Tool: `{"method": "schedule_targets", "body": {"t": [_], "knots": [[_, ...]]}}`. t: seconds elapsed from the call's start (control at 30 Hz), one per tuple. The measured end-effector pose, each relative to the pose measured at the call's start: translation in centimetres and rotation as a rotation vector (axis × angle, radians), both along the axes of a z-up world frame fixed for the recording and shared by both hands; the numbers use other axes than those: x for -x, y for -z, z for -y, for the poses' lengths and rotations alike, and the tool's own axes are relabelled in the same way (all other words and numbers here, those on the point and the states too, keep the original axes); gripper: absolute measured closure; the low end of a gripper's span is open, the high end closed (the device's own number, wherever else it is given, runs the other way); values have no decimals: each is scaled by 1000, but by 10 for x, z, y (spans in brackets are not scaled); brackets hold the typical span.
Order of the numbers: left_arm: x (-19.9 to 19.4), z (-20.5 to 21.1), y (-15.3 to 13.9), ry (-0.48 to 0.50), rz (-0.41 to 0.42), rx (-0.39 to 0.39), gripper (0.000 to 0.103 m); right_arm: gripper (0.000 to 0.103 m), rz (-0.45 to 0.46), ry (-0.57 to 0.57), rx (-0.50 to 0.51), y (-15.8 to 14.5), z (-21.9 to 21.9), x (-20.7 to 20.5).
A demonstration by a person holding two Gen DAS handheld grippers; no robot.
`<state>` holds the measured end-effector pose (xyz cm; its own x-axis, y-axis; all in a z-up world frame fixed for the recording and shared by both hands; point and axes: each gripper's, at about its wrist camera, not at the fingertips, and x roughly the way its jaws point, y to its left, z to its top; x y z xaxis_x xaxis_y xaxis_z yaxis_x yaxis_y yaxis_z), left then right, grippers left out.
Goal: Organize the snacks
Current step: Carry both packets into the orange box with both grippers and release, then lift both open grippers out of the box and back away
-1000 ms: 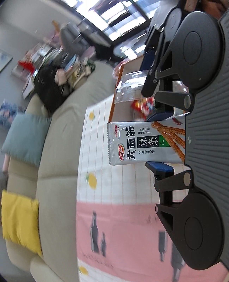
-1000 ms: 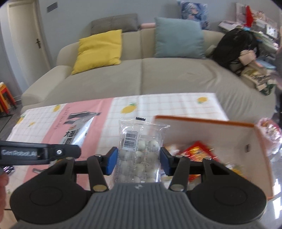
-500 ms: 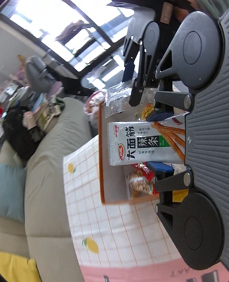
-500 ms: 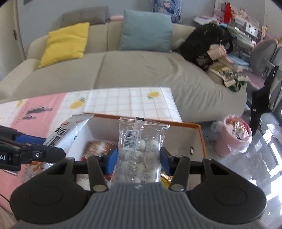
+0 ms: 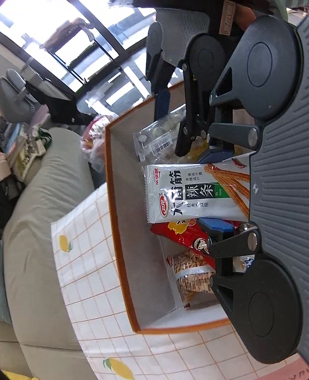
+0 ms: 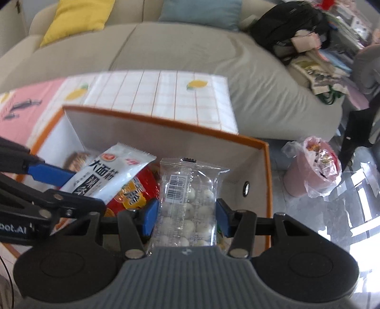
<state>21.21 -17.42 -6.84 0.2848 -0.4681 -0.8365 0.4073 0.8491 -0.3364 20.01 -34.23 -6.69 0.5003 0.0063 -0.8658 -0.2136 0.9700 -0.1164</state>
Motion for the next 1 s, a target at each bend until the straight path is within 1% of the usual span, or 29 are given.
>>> {"method": "schedule_targets", "body": {"t": [0.1,0.2,0.37,0.53,0.57,0.67,0.7,0.73,0.8,0.87,0.93,1.0], "knots": [[-6,7,9,7,-7,-39,49,52,-2,-17,46,10,0,-7],[-11,12,17,0,-16,-65,48,51,-14,-23,68,18,2,-13],[-16,18,28,2,-31,-80,48,48,-23,-29,94,29,6,-16],[-18,22,29,2,-28,-91,47,48,-29,-11,89,33,9,-16],[-18,23,29,4,-28,-95,46,48,-28,-10,87,32,9,-16],[-19,22,27,0,-21,-113,38,46,-26,-10,99,31,8,-16],[-19,22,27,-3,-19,-115,36,45,-26,-10,106,31,7,-16],[-18,20,25,-9,-14,-115,35,41,-26,-9,112,30,7,-15],[-17,18,22,-14,-4,-122,27,34,-23,-3,121,28,7,-14],[-14,15,18,-7,11,-125,26,33,-24,-3,118,26,6,-12],[-10,14,12,-2,26,-134,26,27,-21,-1,120,21,4,-9],[-5,10,3,0,44,-140,26,24,-19,-4,123,15,0,-6]]}}
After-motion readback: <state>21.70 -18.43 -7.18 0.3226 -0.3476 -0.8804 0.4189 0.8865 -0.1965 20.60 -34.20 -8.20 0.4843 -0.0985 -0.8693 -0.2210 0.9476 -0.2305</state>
